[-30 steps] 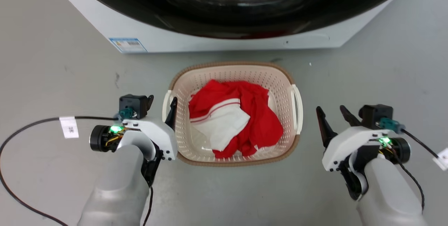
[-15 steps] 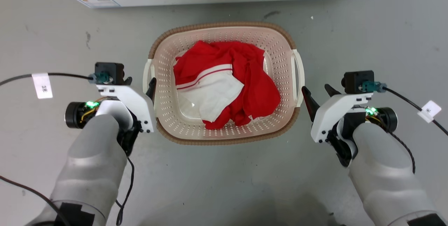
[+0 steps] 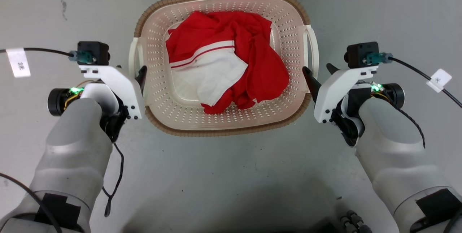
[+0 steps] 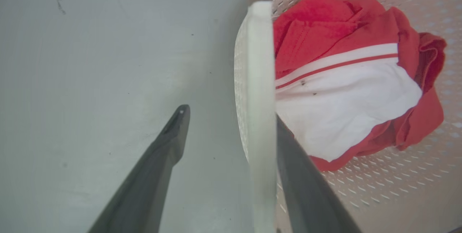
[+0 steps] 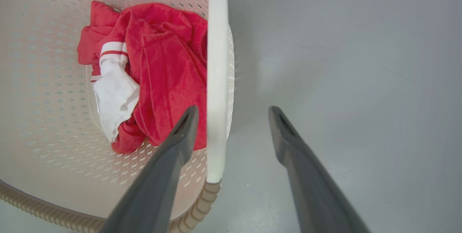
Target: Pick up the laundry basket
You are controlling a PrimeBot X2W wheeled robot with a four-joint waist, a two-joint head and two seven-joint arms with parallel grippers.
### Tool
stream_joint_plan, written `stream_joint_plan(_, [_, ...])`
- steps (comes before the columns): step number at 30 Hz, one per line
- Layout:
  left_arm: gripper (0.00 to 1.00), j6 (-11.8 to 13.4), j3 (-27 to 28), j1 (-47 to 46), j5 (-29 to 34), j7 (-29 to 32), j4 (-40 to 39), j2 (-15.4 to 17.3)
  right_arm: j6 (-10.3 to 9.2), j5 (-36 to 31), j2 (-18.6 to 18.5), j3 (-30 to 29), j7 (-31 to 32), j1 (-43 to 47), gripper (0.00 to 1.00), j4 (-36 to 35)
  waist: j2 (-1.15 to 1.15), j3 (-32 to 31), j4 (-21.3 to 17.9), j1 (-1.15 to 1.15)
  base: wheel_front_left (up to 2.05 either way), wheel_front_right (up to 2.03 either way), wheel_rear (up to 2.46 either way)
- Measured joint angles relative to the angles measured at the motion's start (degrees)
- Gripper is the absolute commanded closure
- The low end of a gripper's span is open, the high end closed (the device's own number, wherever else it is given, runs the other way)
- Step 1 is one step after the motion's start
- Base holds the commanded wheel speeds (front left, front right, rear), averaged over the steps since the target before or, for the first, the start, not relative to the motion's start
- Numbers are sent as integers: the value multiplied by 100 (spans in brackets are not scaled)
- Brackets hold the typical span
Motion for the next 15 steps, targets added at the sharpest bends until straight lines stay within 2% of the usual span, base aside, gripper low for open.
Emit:
stream_joint_plan(11, [0,1,-296,-327,-364,62,36,63,0,528,4,608,107,-356,0,143,0,318,-29,0,0,0,0])
stream_joint_plan(12, [13,1,-314,-345,-408,63,46,62,0,591,3,647,135,-365,22,154,0,333,-30,0,0,0,0])
stream_joint_plan(13, [65,1,-339,-363,-435,63,55,62,0,651,3,691,171,-374,61,176,0,345,-31,0,0,0,0])
stream_joint_plan(14, [100,1,-361,-376,-466,64,56,57,0,704,3,737,201,-380,92,182,0,353,-31,0,0,0,0])
stream_joint_plan(15, [100,1,-392,-385,-532,89,52,47,0,765,3,778,202,-387,100,182,0,359,-32,0,0,0,0])
